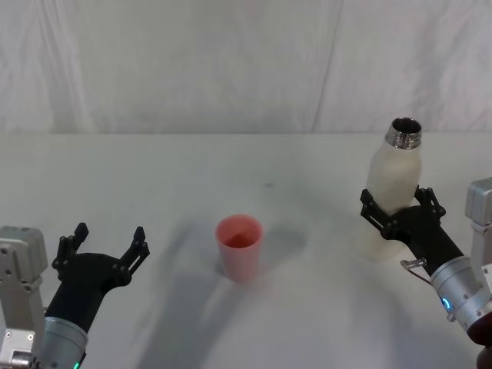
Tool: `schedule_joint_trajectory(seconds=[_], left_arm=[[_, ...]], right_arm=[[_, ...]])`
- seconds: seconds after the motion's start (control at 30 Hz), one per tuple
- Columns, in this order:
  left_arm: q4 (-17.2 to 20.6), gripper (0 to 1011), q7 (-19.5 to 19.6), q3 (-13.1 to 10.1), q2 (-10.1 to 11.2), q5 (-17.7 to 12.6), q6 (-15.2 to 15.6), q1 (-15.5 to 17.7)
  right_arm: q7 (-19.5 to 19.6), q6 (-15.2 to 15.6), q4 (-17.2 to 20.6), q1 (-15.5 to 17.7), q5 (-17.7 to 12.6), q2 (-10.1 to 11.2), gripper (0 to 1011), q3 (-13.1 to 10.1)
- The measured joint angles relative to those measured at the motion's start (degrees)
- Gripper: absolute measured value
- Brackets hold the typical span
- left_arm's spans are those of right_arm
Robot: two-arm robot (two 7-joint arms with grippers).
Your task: Grasp the thermos with one hand and pour water into the cup lid.
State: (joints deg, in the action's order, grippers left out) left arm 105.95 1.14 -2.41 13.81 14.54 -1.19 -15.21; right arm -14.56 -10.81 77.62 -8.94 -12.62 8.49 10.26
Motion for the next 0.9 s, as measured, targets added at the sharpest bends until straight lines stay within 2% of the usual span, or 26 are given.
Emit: schedule_joint_trajectory(seconds=[0.17, 0.4, 0.77, 0.9], left_arm=[[0.0, 1001, 0.0, 0.0, 0.0, 0.0, 0.0, 0.0], [0.0, 1001, 0.0, 0.0, 0.0, 0.0, 0.0, 0.0], [0.0, 1001, 0.0, 0.0, 0.0, 0.0, 0.0, 0.0], [0.0, 1001, 0.0, 0.0, 0.0, 0.0, 0.0, 0.0]], right_arm=[[0.0, 0.0, 0.2, 0.1, 0.4, 0.2, 956, 0.1], [0.2, 0.6, 2.1, -0.2, 4.4, 2.1, 956, 1.8], [-0.9, 1.6, 3.0, -1.9, 6.5, 3.5, 956, 3.1], [-0.9, 1.5, 3.6, -3.0, 9.2, 4.8, 956, 4.2]])
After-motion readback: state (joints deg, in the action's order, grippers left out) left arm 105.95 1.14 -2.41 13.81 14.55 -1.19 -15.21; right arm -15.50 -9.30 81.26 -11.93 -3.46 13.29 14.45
